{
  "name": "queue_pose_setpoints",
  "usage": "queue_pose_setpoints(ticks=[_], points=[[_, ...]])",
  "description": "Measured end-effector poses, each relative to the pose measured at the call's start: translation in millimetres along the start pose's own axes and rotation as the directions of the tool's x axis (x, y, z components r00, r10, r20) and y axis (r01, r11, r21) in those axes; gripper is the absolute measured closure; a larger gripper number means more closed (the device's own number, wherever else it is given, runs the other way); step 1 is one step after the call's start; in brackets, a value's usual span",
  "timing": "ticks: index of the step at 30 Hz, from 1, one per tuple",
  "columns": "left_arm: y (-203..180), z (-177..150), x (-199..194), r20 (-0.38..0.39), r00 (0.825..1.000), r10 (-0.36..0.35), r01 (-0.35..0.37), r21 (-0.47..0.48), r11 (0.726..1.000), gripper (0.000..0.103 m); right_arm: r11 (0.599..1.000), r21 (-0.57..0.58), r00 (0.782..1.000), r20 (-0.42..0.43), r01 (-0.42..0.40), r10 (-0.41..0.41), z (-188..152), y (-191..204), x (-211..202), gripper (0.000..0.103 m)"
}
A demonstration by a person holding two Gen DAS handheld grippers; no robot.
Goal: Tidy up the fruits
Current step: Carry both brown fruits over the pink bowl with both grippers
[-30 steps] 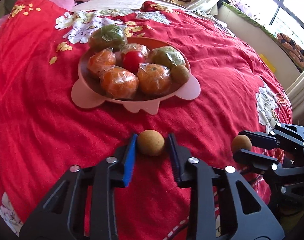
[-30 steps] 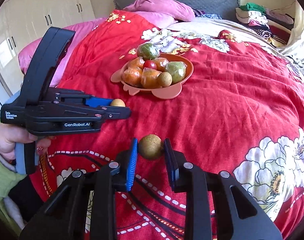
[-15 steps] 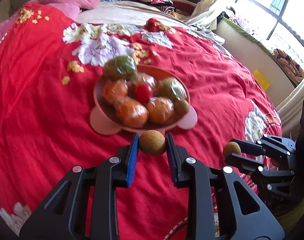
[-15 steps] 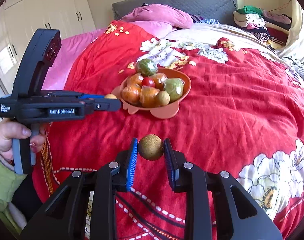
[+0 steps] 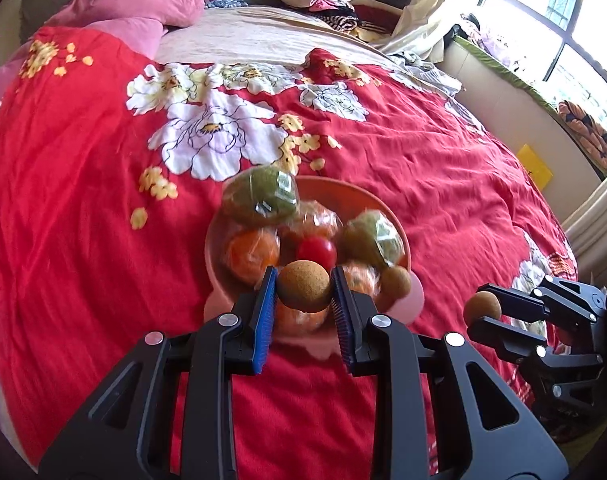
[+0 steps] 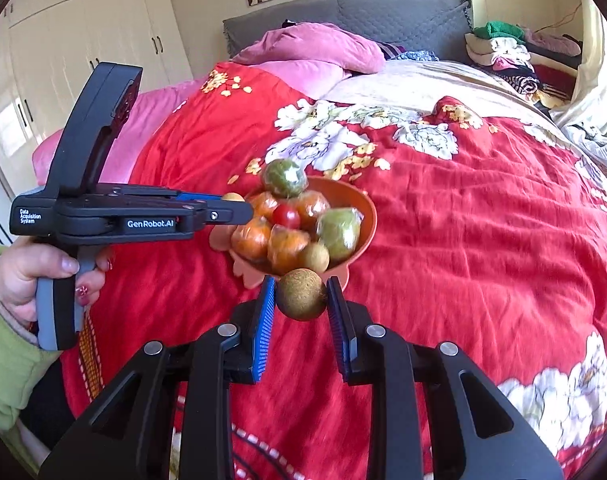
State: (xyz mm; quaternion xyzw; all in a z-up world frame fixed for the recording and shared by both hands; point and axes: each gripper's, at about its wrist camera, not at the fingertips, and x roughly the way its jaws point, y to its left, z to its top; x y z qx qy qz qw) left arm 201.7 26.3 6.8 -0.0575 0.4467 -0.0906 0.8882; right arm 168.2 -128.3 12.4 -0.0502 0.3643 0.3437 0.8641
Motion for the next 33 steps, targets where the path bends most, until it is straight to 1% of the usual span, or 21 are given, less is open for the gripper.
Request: queue_pose_setpoints(ticks=[9, 20, 22, 24, 29, 33], points=[[5, 5, 15, -0.020, 1.000, 0.007, -0.007, -0.003, 1.000, 0.083, 1.000, -0.017, 1.000, 0.012, -0.012, 0.012, 21, -3, 15, 0.078], [9, 5, 21, -0.036, 0.999, -0.004, 0.004, -0.004, 1.000, 0.083, 1.000, -0.021, 1.000, -0.001, -0.012, 0.012, 33, -10, 33, 0.078], [9, 5, 21, -0.036, 0.999, -0.006, 0.005, -0.005, 1.000, 0.079, 1.000, -0.021, 1.000, -0.003, -0.009, 0.009, 36, -12, 35, 0.078], [10, 5, 20, -0.032, 0.999, -0.008, 0.008, -0.006, 1.000, 0.072, 1.000, -0.021, 1.000, -0.003, -0.008, 0.008, 38, -13, 37, 0.078], [12, 6, 12, -0.010, 1.000, -0.015, 0.015, -0.007, 1.000, 0.071, 1.000, -0.021, 1.000, -0.006, -0.001, 0.001, 43, -14, 41, 0.078], [16, 7, 3, 0.010, 1.000, -0.012, 0.012, -0.012, 1.000, 0.068, 1.000, -0.022, 1.000, -0.006, 0.001, -0.001, 45, -15, 43, 0.078]])
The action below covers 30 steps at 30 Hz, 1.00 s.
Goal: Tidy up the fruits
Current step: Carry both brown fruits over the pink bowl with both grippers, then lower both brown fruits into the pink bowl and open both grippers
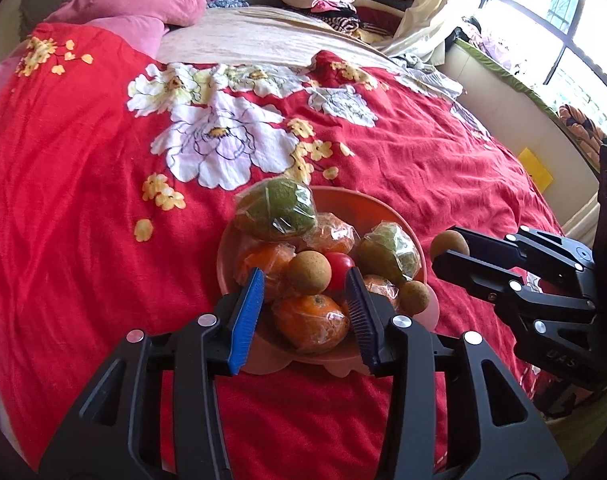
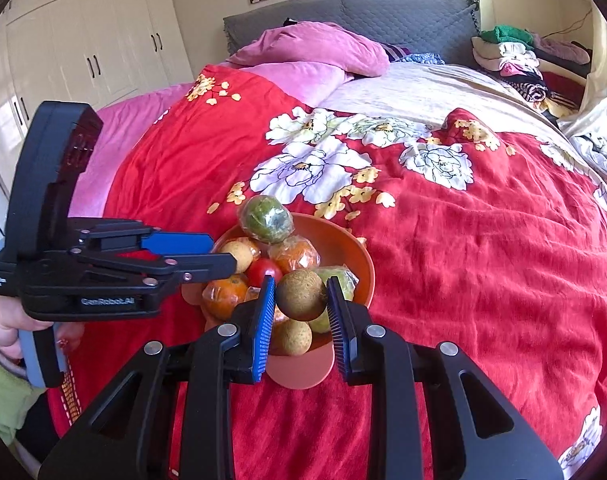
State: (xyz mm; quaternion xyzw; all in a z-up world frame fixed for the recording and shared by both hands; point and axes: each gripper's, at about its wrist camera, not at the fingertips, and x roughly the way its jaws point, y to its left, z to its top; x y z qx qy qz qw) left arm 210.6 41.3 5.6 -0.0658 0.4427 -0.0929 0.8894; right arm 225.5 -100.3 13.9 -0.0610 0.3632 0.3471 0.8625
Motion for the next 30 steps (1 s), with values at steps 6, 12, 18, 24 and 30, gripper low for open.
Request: queue_pose_setpoints(ticks=[6, 12, 18, 24, 30], points=[[9, 1, -8, 0.019, 1.000, 0.009, -0.009, -0.019, 1.000, 0.063, 1.000, -0.008, 1.000, -0.002, 0.000, 0.000, 3, 2, 4, 0.078], [17, -1, -10, 0.019, 1.000, 0.018, -0.017, -0.034, 0.999, 0.062, 1.000, -0.025, 1.000, -0.010, -0.004, 0.004, 6, 6, 10, 0.078], [21, -2, -9, 0.017, 1.000, 0.021, -0.020, -0.038, 0.999, 0.060, 0.999, -0.047, 1.000, -0.029, -0.001, -0.001, 8, 10, 20, 0.078], [24, -4, -7, 0.015, 1.000, 0.025, -0.024, -0.040, 0.999, 0.056, 0.998, -0.069, 0.999, -0.051, 0.004, -0.007, 9, 12, 32, 0.078], [23, -4, -6, 0.013, 1.000, 0.024, -0.024, -0.039, 0.999, 0.054, 0.997, -0.071, 0.998, -0.057, 0.012, -0.016, 8, 12, 38, 0.078]])
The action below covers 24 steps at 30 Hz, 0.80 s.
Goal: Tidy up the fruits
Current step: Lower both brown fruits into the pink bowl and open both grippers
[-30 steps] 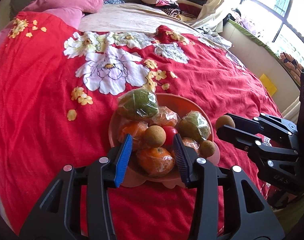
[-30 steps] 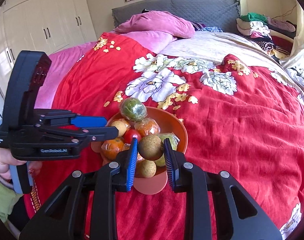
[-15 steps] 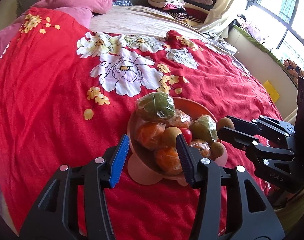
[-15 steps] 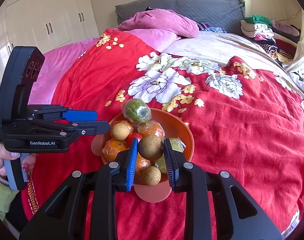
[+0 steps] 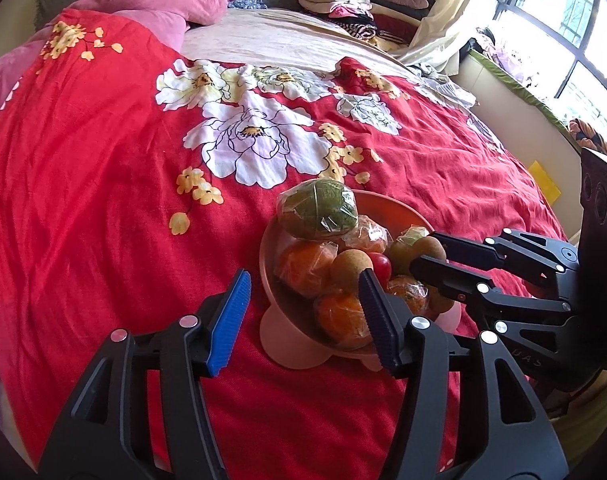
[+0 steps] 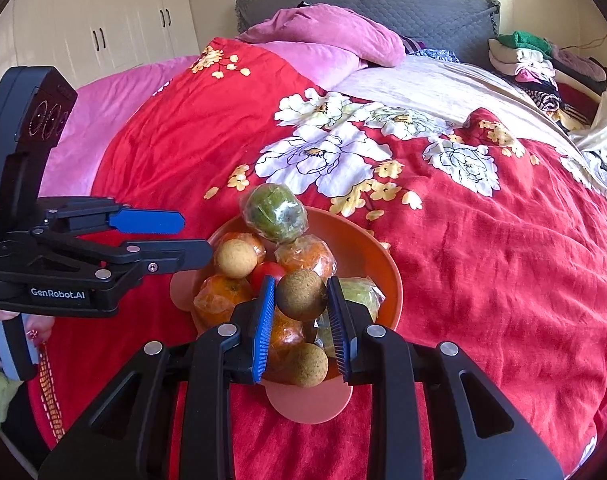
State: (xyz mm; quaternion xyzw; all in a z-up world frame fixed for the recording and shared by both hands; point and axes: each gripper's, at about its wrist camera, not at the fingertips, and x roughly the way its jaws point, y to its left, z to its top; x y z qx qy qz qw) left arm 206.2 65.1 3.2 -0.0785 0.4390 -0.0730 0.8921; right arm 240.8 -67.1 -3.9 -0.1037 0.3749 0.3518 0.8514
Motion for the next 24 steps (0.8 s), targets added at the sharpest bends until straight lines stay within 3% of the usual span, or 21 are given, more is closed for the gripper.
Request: queue_pose_setpoints(ticks=[13, 24], points=[[-2, 0, 0, 0.001, 1.000, 0.006, -0.006, 0.002, 1.000, 0.046, 1.000, 0.009, 1.000, 0.023, 0.006, -0.007, 0, -2, -5, 0.067], [-3, 2, -8, 0.017, 1.000, 0.019, -0.019, 0.001, 1.000, 0.032, 0.999, 0.026, 0.999, 0.045, 0.023, -0.024, -4, -2, -17, 0.047]])
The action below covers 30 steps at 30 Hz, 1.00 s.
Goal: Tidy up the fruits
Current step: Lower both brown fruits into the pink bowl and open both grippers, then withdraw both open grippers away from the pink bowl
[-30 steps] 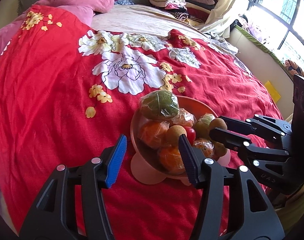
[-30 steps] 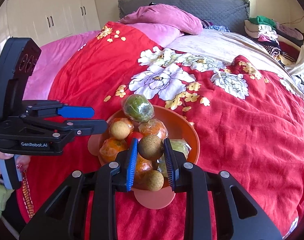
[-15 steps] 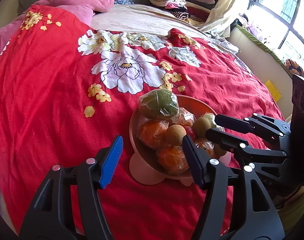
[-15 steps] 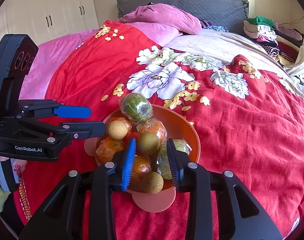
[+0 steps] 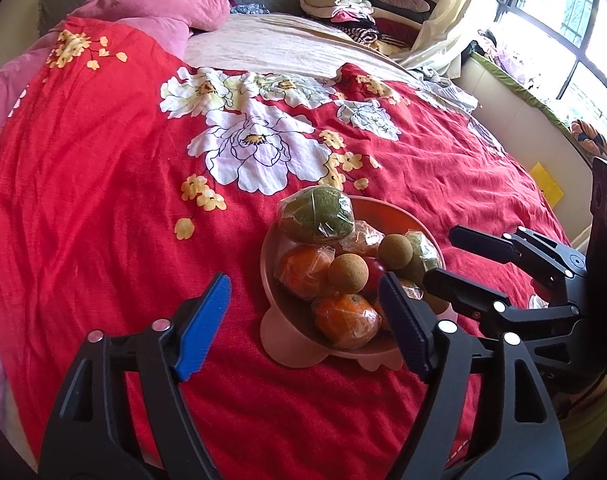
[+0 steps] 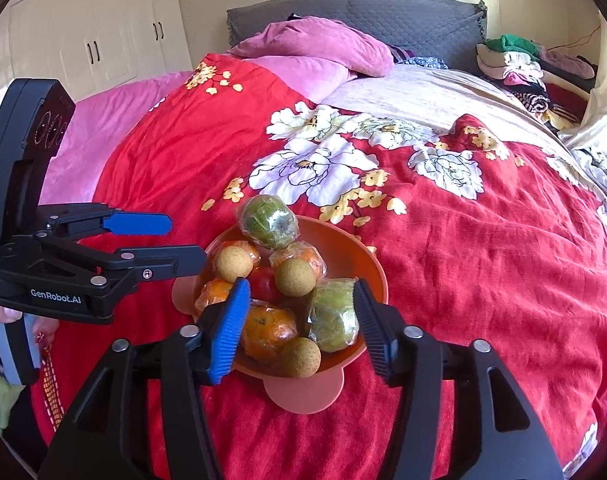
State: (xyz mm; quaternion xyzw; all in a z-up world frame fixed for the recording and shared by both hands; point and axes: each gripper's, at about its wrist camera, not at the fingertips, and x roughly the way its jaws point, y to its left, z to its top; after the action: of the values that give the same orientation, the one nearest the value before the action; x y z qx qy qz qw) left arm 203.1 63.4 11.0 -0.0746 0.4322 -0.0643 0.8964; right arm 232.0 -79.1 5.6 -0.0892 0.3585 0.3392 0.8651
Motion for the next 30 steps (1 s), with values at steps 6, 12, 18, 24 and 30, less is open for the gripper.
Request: queue_pose_setpoints(ticks=[6, 12, 18, 24, 30], points=[[1, 0, -6, 0.016, 1.000, 0.009, -0.009, -0.013, 1.000, 0.024, 1.000, 0.001, 0.999, 0.021, 0.024, -0.024, -3, 2, -10, 0.036], [1, 1, -17, 0.034, 0.999, 0.024, -0.023, -0.025, 0.999, 0.013, 0.999, 0.003, 0.998, 0.047, 0.048, -0.049, -4, 3, -23, 0.022], [-3, 1, -32, 0.058, 0.998, 0.033, -0.031, -0.027, 0.999, 0.010, 0.998, 0.003, 0.996, 0.066, 0.062, -0.062, -11, 9, -40, 0.012], [-11, -2, -48, 0.078, 0.996, 0.039, -0.037, -0.025, 0.999, 0.010, 0.996, -0.023, 0.993, 0.081, 0.088, -0.086, -13, 22, -58, 0.007], [-19, -6, -69, 0.105, 0.993, 0.045, -0.044, -0.017, 0.999, 0.010, 0.993, -0.031, 0.988, 0.110, 0.117, -0.113, -13, 27, -80, 0.005]])
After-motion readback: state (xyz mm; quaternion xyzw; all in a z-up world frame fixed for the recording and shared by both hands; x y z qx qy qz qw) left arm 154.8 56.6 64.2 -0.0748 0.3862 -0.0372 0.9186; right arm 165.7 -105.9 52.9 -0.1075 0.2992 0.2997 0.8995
